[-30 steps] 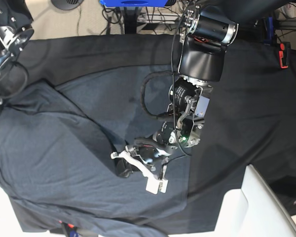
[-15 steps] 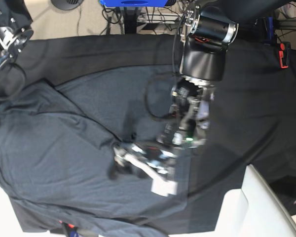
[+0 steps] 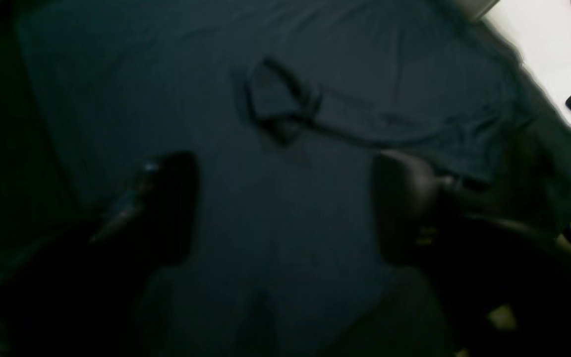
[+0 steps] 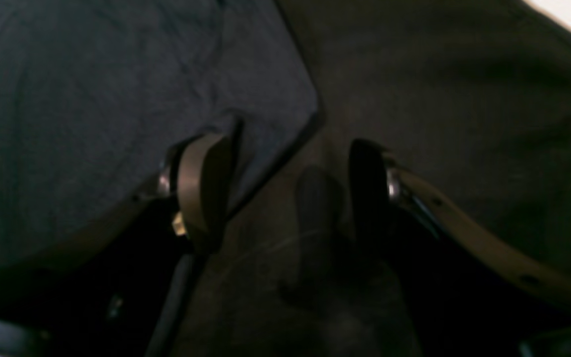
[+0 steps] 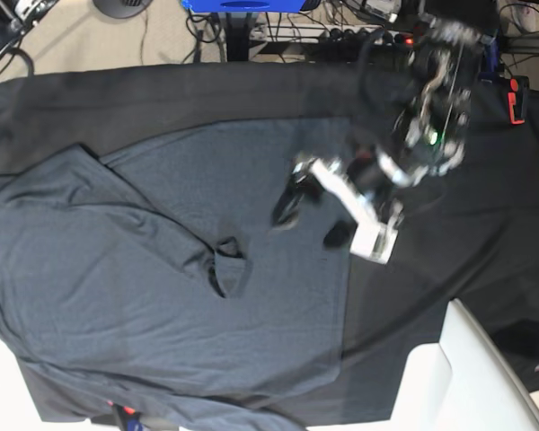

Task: Fold the T-shirt properly
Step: 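Open the left gripper and raise it back to the shirt edge, then grasp the shirt edge near the collar with the left gripper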

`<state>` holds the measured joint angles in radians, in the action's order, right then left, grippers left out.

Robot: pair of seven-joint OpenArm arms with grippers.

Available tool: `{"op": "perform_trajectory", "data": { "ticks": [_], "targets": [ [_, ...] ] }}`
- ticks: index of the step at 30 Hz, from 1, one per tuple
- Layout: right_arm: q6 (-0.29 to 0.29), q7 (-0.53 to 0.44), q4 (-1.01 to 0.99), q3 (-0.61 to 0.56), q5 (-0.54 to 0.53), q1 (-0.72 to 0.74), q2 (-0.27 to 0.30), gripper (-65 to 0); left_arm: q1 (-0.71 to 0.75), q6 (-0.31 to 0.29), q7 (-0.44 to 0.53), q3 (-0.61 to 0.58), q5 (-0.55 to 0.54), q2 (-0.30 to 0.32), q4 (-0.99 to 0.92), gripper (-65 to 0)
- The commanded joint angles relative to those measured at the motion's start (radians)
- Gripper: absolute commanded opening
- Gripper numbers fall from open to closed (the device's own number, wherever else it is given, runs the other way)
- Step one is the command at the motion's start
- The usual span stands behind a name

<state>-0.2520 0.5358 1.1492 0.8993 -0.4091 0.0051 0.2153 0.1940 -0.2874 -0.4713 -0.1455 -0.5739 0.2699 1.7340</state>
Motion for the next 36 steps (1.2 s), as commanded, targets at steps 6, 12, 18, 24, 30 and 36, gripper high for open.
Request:
{"op": "perform_trajectory", "data": {
  "ticks": [6,12,18,24,30,36],
  "targets": [
    [-0.039,-0.019,-0.084,0.134,-0.014,0.04,0.008,-29.9,0.085,-0.011,0.019,-0.001,-0.119,-0.014,-0.001,-65.0],
    [-0.214,-0.019,-0.214,0.2,-0.014,0.088,0.042,-29.9,0.094,-0.013,0.019,-0.003,-0.395,0.01,-0.162,-65.0],
    [-0.235,-0.075,-0.443,0.2,-0.014,0.163,0.134,-29.6,0.141,-0.013,0.024,-0.001,-0.418,0.002,-0.196,-50.2],
    [-0.235,-0.159,-0.585,0.2,-0.014,0.2,0.18,-20.0,0.197,-0.013,0.026,-0.001,-0.42,0.002,-0.193,-33.2],
    [-0.235,-0.207,-0.673,0.2,-0.012,0.241,0.184,-11.4,0.215,-0.013,0.026,-0.001,-0.418,0.002,-0.2,-32.7],
    [-0.235,-0.207,-0.696,0.192,-0.012,0.269,0.175,-11.6,0.239,-0.013,0.026,-0.003,-0.423,-0.001,-0.2,-32.7]
  ]
}}
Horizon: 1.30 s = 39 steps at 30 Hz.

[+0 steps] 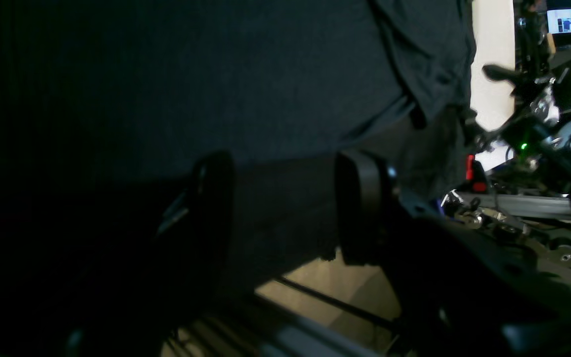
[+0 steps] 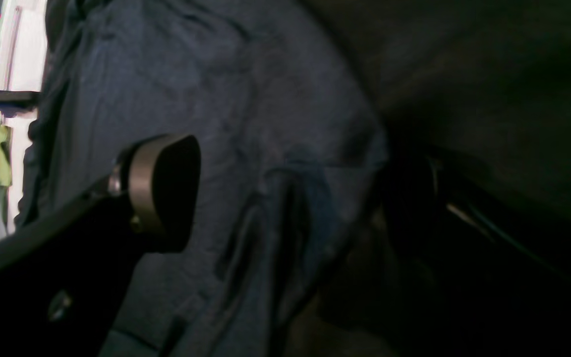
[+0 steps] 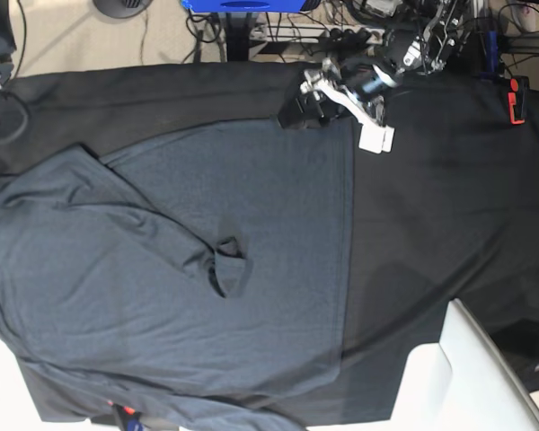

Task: Fold the T-shirt properly
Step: 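Grasp the shirt edge near the collar with the left gripper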

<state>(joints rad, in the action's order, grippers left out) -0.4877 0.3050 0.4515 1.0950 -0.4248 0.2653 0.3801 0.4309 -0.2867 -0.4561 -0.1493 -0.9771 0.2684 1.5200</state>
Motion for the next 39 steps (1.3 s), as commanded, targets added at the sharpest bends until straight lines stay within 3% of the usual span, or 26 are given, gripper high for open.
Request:
{"op": "perform_trajectory", "data": {
  "ticks": [1,8,10,23,25,29,31,36,39],
  "targets": [
    [0.001,0.024,-0.004,-0.003,0.004,0.01,0.01,-11.7,0.013,-0.013,0.01,0.001,-0.019,0.001,0.012,-32.7],
    [0.001,0.024,-0.01,-0.005,0.005,0.015,0.01,-30.8,0.061,-0.013,0.01,0.086,-0.019,-0.041,0.012,-32.9],
    [0.001,0.024,-0.01,-0.005,0.005,0.015,0.01,-33.5,0.07,-0.013,0.006,0.121,-0.019,-0.048,0.012,-32.9],
    [0.001,0.024,-0.01,-0.006,0.01,0.016,0.01,-35.0,0.119,-0.013,0.006,0.172,-0.019,-0.056,0.02,-31.9],
    [0.001,0.024,-0.01,-0.006,0.01,0.016,0.01,-41.0,0.121,-0.013,0.006,0.172,-0.019,-0.06,0.02,-31.8],
    [0.001,0.024,-0.01,-0.006,0.01,0.016,0.01,-59.6,0.122,-0.013,0.004,0.172,-0.019,-0.062,0.017,-31.8],
    [0.001,0.024,-0.01,-0.006,0.01,0.016,0.01,-65.0,0.136,-0.013,0.006,0.173,-0.019,-0.062,0.017,-31.8],
    [0.007,0.024,-0.009,-0.006,0.01,0.016,0.01,-65.0,0.147,-0.013,0.006,0.173,-0.019,-0.06,0.012,-31.6],
    [0.007,0.024,-0.009,-0.006,0.01,0.016,0.01,-65.0,0.158,-0.013,0.009,0.173,-0.019,-0.06,0.021,-22.7]
  ]
}}
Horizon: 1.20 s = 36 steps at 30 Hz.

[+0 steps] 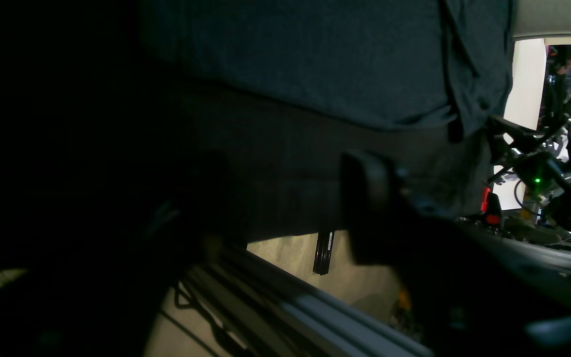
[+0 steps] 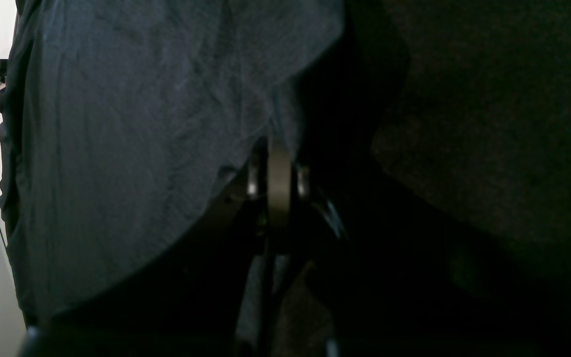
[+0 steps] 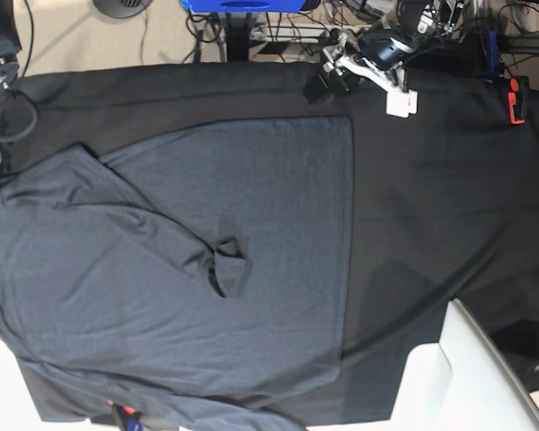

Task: Fold the T-shirt properly
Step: 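Grasp the shirt edge near the collar with the left gripper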

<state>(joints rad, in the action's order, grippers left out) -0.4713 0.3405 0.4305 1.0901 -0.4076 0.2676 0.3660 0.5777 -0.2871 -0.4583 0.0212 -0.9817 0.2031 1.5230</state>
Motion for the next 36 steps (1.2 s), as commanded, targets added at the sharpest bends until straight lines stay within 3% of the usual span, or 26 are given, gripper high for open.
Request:
{"op": "perform_trajectory", "data": {
  "ticks": [1,4,6,11,23,36],
  "targets": [
    [-0.01,-0.011,0.012,-0.001,-0.007,0.014,0.024,-65.0,0.017,-0.014,0.011,0.003,-0.015,0.005,0.018,-15.1],
    [-0.01,-0.011,0.012,-0.001,-0.007,0.014,0.024,-65.0,0.023,-0.082,0.014,0.006,-0.015,0.003,0.014,-3.1],
    [-0.01,-0.011,0.012,-0.001,-0.007,0.014,0.024,-65.0,0.023,-0.119,0.014,0.043,-0.015,-0.004,0.0,-4.4],
    [-0.01,-0.011,0.012,-0.001,-0.007,0.008,0.028,-65.0,0.005,-0.125,0.006,0.204,-0.012,-0.075,-0.048,-9.1],
    [-0.01,-0.01,0.014,-0.001,-0.007,0.008,0.031,-65.0,-0.172,-0.125,0.005,0.17,-0.01,-0.13,-0.158,-9.5],
    [-0.01,-0.01,0.02,-0.001,-0.007,0.006,0.035,-65.0,-0.086,-0.123,0.013,0.17,-0.013,-0.135,-0.12,-9.5]
  ]
}}
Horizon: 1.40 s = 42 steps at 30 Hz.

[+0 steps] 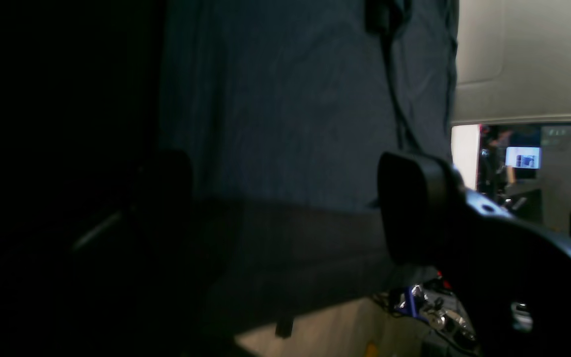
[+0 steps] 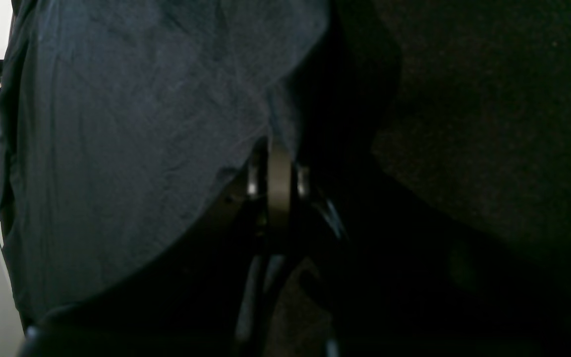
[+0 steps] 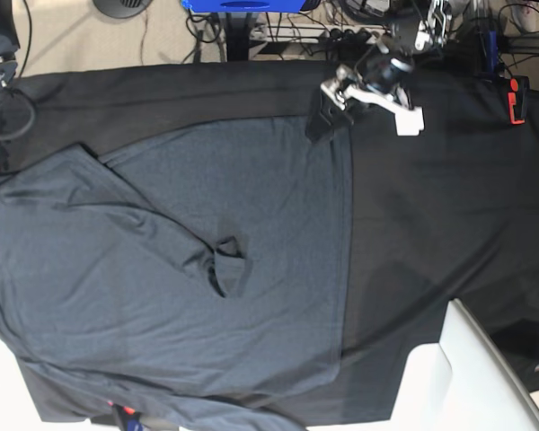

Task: Fold the T-shirt properly
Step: 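Grasp the shirt edge near the collar with the left gripper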

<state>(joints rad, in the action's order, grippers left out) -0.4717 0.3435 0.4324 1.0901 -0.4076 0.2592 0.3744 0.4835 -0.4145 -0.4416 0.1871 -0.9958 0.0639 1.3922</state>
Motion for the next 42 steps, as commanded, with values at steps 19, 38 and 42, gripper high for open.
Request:
{"op": "perform_trajectory", "data": {
  "ticks": [19,38,42],
  "targets": [
    [-0.009,-0.013,0.018,-0.001,-0.007,0.015,0.027,-65.0,-0.013,0.006,-0.01,0.101,0.005,-0.028,0.019,-9.5],
    [-0.009,-0.013,0.018,-0.001,-0.007,0.015,0.027,-65.0,-0.104,0.006,-0.01,0.015,0.004,-0.028,-0.075,-31.1],
    [-0.009,-0.013,0.018,-0.001,-0.007,0.015,0.025,-65.0,-0.105,0.006,-0.006,0.018,0.004,-0.028,-0.075,-65.0]
  ]
}}
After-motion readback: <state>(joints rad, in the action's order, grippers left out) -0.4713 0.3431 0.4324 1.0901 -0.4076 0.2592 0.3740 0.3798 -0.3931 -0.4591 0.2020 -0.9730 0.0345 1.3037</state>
